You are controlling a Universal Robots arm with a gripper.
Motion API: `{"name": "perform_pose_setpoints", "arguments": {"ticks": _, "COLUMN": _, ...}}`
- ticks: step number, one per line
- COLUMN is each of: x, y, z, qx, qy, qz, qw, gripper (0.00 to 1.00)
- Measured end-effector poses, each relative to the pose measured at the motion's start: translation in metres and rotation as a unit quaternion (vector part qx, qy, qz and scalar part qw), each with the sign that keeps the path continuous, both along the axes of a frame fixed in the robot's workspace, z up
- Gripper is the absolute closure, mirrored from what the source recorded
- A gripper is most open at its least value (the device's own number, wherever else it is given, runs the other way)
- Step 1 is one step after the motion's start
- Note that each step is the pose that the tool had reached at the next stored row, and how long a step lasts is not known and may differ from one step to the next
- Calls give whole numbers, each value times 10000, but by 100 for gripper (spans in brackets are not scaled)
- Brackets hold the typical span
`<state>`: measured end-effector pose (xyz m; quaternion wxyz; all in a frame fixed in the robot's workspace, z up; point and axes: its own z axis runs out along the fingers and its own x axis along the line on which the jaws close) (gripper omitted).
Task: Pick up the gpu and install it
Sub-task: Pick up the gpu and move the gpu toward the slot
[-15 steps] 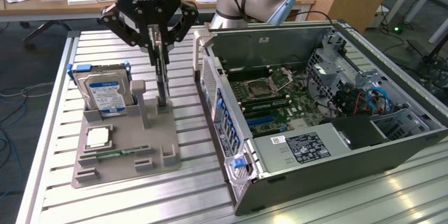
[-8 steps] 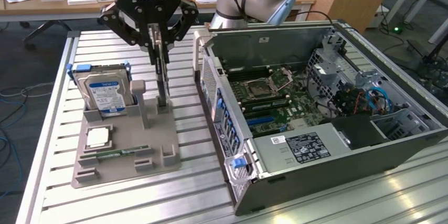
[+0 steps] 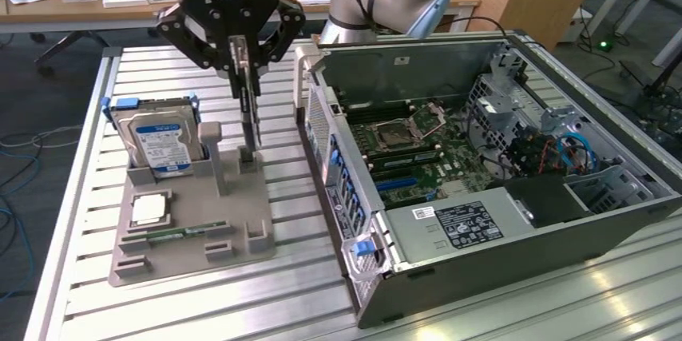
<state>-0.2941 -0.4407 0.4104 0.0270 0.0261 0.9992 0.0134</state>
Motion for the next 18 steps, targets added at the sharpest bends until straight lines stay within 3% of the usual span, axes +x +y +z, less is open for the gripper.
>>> {"name": "perform_pose_setpoints", "arguments": {"ticks": 18, "x": 229, "y": 1, "z": 0, "qx": 0, "qy": 0, "qz": 0, "qw": 10000, "gripper": 74}}
